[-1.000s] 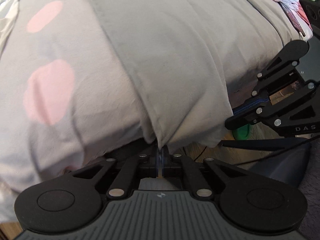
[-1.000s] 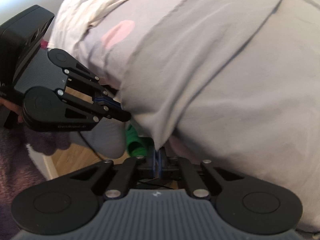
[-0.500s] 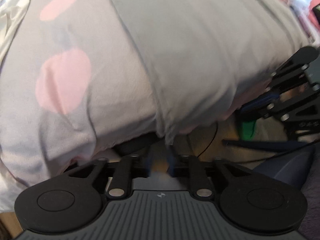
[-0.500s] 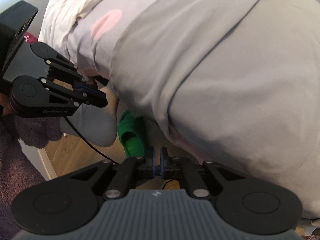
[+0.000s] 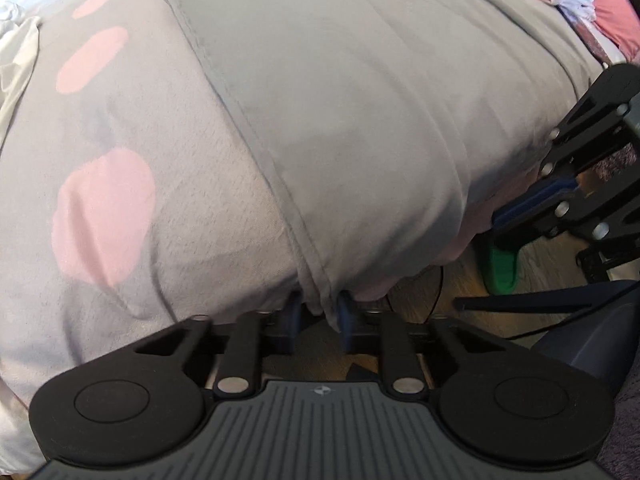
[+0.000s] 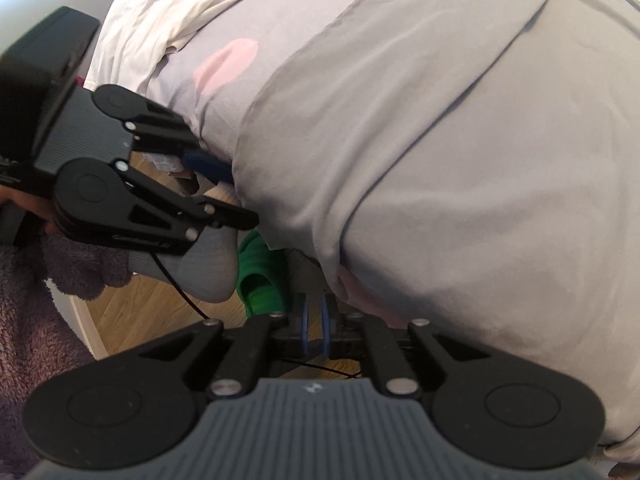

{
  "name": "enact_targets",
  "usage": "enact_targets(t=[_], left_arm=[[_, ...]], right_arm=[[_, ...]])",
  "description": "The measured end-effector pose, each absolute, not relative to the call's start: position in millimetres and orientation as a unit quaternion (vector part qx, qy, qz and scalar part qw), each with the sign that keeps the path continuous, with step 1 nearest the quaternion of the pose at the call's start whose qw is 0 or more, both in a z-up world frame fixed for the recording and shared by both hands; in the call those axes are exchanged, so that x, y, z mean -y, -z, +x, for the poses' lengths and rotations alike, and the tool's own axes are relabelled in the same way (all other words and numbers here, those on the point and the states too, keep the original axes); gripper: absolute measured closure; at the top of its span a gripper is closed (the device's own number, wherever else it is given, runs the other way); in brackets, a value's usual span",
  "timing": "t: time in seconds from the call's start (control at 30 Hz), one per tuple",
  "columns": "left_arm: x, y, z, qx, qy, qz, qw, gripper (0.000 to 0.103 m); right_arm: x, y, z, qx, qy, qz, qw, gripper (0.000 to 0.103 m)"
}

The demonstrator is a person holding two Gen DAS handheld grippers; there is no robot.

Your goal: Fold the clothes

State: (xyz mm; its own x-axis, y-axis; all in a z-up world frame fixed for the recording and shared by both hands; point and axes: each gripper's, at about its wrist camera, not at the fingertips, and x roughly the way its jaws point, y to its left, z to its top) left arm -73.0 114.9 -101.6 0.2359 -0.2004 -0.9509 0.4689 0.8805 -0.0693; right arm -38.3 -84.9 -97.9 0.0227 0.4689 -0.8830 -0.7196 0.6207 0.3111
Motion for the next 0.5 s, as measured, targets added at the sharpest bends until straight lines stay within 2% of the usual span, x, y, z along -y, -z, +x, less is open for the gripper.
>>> enact_targets(t=[0.07,0.2,0.5], left_arm=[[-116,96,-74,-0.583,0.221,0.114,0.773,0.098],[-114,79,-81,-0.586,0.243,0.12,0.764,0.099],[-105,32,-86,-0.569,0.287,0.094,0.765,0.1]], right_arm=[[85,93,-38,-0.553,-0.42,-0.111,0.711,0.091],[92,73,-37,-0.531,-0.425,-0.084,0.728,0.077],[82,39,-36,-0.507,-0.45,-0.031,0.735,0.077]])
